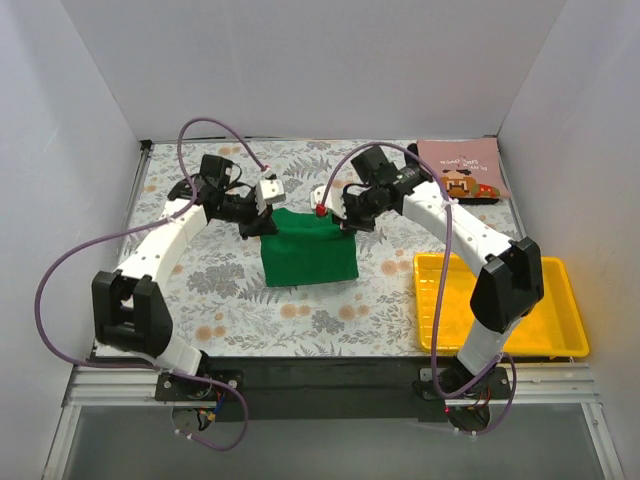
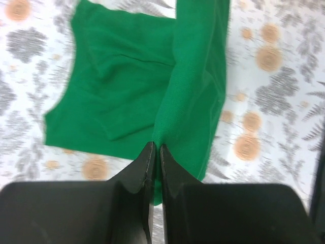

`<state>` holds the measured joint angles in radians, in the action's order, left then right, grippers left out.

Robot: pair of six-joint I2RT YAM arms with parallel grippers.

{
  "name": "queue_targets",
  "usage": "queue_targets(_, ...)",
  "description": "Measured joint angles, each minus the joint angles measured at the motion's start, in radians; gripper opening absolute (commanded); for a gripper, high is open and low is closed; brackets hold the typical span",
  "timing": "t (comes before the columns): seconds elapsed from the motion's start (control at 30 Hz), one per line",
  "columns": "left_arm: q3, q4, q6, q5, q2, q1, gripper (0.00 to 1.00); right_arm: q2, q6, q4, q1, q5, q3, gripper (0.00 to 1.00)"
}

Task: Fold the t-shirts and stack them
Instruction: Fold the tshirt

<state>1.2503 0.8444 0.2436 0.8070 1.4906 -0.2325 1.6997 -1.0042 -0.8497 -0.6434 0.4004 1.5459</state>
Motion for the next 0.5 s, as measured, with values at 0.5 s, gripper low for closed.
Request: queue_targets(0.5, 0.346, -0.168, -0.002, 0.004, 0.510, 0.077, 0.00, 0.513, -0.184, -0.038, 0.148, 0.028, 0.491, 0.01)
